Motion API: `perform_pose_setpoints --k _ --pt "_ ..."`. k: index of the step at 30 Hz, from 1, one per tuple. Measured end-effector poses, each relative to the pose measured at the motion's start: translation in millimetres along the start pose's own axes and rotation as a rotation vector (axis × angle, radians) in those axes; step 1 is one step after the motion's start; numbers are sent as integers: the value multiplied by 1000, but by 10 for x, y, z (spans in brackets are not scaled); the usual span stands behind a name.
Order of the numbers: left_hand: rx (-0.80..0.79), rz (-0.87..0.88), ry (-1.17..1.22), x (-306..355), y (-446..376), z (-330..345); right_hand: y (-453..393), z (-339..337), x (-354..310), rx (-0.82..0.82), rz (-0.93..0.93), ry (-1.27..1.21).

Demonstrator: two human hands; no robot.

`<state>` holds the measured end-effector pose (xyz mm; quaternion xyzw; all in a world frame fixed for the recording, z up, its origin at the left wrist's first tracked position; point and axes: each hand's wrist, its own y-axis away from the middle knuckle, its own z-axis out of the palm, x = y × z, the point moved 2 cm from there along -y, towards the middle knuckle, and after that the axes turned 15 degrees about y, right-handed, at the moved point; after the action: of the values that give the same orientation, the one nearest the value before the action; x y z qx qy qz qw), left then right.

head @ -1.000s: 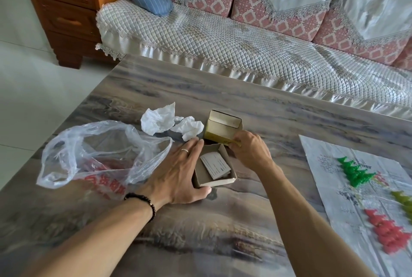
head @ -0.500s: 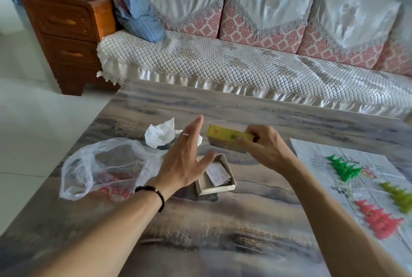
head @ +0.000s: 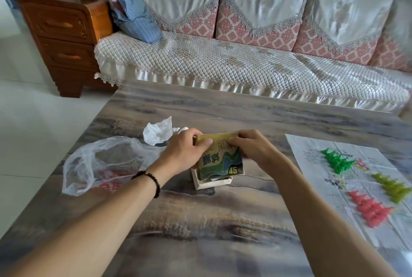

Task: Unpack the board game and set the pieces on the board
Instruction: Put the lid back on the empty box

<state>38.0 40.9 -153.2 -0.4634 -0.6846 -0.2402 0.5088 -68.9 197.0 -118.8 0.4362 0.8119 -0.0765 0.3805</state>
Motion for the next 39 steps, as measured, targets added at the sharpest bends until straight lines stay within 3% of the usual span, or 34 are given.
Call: perform_pose_setpoints --k 9,15,26,39 --pt "-50 -107 -303 -234 -57 83 -149 289 177 -30 73 76" --pt "-132 -264 -122 -413 -102 69 -242 353 264 -35 58 64" --pt "-243 -336 -11 -515 -265 106 -341 449 421 83 18 81" --pt "-361 -329 -47 -469 -288 150 -464 298 441 -246 75 162"
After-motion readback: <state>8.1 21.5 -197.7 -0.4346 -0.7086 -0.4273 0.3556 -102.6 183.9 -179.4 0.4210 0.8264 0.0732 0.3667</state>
